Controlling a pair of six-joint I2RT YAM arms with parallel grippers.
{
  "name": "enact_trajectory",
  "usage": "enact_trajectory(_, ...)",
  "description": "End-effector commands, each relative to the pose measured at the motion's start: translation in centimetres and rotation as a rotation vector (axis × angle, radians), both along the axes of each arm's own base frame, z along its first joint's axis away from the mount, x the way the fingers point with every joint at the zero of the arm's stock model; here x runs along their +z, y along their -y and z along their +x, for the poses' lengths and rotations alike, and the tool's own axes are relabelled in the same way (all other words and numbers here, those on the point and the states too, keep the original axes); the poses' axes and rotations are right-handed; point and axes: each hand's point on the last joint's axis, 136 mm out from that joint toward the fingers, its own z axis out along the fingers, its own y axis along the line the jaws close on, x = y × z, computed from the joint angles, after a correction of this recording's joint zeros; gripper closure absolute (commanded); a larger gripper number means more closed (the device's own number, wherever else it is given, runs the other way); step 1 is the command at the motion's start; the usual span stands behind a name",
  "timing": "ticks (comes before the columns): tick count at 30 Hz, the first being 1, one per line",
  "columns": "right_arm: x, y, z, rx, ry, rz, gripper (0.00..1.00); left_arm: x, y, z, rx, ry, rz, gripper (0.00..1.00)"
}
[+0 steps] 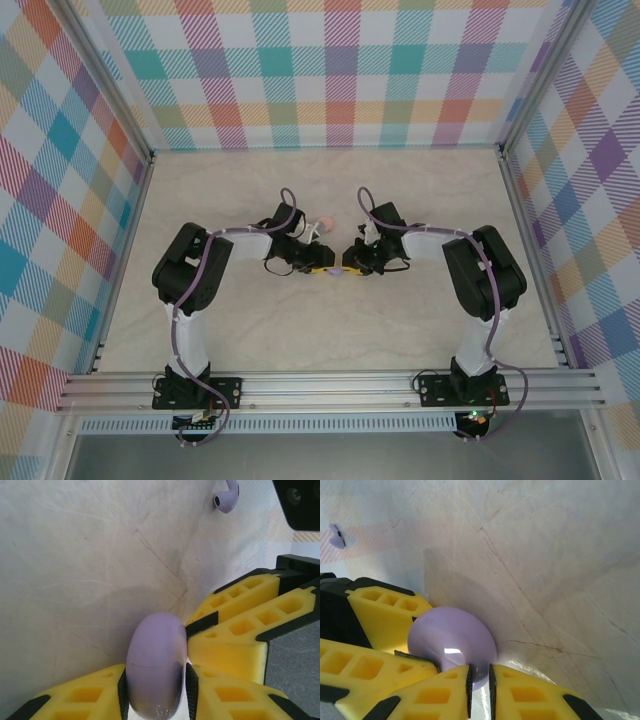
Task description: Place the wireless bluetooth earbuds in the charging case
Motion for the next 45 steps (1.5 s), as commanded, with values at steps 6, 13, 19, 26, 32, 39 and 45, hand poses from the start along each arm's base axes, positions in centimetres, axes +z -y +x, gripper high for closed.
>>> enact_trajectory(6, -0.6, 0.5, -0.2, 0.006, 0.004, -0.048, 0.82, 0.2, 0.8, -0.7, -0.011, -0.013, -0.034, 0.72)
enact_trajectory(13, 4.4, 1.2, 0.0, -0.005, 0.155, -0.011, 0.72, 3.7, -0.2, 0.1, 0.031, 0.109, -0.051, 0.81)
enact_trajectory(19, 11.7, 2.2, -0.1, 0.025, 0.363, 0.147, 0.6, 10.5, -1.0, 0.3, 0.053, 0.332, -0.156, 0.8)
enact_trajectory(26, 19.6, 3.0, -1.5, 0.141, 0.588, 0.349, 0.51, 19.9, -1.6, -1.5, 0.032, 0.616, -0.334, 0.8)
enact_trajectory(32, 25.3, 2.1, -4.0, 0.27, 0.713, 0.522, 0.5, 25.7, -1.9, -4.4, -0.009, 0.79, -0.431, 0.79)
enact_trajectory(39, 28.1, 1.2, -6.6, 0.374, 0.81, 0.559, 0.42, 29.5, -1.0, -7.4, -0.083, 0.881, -0.513, 0.79)
enact_trajectory(45, 30.7, 0.2, -8.6, 0.449, 0.929, 0.585, 0.41, 30.8, -0.3, -8.9, -0.135, 0.904, -0.529, 0.79)
